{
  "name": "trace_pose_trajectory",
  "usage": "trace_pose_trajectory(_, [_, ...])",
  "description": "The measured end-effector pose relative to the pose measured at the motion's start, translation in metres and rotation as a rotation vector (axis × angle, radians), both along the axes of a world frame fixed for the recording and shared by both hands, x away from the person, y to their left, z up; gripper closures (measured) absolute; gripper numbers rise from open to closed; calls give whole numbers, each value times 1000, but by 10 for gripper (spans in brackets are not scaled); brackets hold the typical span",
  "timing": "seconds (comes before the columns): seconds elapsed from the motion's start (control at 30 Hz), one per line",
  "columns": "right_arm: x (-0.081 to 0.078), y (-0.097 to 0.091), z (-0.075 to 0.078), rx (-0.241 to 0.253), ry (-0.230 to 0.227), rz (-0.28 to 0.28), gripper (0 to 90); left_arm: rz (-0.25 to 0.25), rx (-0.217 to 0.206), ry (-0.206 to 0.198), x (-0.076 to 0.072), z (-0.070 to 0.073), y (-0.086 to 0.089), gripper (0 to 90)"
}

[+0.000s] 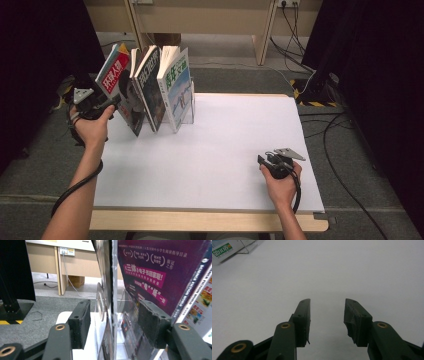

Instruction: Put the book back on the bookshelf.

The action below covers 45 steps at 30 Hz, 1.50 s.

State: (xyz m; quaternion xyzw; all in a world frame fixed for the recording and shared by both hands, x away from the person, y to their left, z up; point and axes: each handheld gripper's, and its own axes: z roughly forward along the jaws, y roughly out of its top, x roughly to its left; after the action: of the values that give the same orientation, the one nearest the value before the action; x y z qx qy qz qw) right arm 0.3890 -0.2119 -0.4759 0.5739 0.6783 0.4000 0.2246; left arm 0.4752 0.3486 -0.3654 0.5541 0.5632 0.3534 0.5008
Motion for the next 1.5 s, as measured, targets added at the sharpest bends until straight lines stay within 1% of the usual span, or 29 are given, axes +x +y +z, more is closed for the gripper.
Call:
trace_pose_trajectory(0.03, [0,0,0,0,0,-1,573,-3,-1,-5,-2,0,0,428])
trace_pose_trajectory(0.1, [0,0,0,-1,0,0,573,-2,12,-7,-5,-1,0,426])
trace_pose_trajectory(0.13, [0,0,0,1,2,-2,572,-4,6,-5,-7,-3,0,424])
trace_pose_trajectory(0.2, [0,0,0,0,0,0,572,-6,12,-4,-10,-5,0,423])
trace_pose_trajectory(0.33, [-1,-1,0,3,-1,-7,572,-10,7,-7,-16,-9,0,424])
trace_pose_trajectory(0.4, [-1,-1,0,4,2,-9,572,-12,16,-5,-19,-10,0,422])
trace_pose_trajectory(0.5, [-1,-1,0,3,1,-8,572,-18,15,-5,-24,-11,0,421])
trace_pose_trajectory(0.6, [-1,-1,1,5,-1,-9,573,-17,43,-11,-30,-12,-1,424])
trace_pose_trajectory(0.67, [-1,0,1,11,3,-13,573,-19,50,-13,-33,-13,-1,424])
trace_pose_trajectory(0.77, [-1,-1,1,8,2,-12,572,-21,50,-16,-38,-14,-1,423])
trace_pose_trajectory(0.87, [-1,-1,1,6,-1,-10,572,-25,49,-8,-41,-17,-1,420])
trace_pose_trajectory(0.9, [-2,0,1,11,3,-14,573,-30,41,-4,-43,-18,-1,420])
trace_pose_trajectory(0.97, [-1,-1,1,3,-4,-7,573,-39,45,-1,-46,-20,-2,419])
trace_pose_trajectory(1.23, [-1,-2,1,3,-1,-10,572,-53,39,4,-59,-29,-2,421])
trace_pose_trajectory(1.3, [-2,-2,1,3,-1,-9,572,-57,42,9,-61,-30,-2,421])
trace_pose_trajectory(1.43, [-2,-2,2,4,-3,-8,572,-63,32,19,-65,-33,-1,424])
trace_pose_trajectory(1.5, [-2,-2,2,4,-4,-10,572,-73,37,29,-71,-37,-1,424])
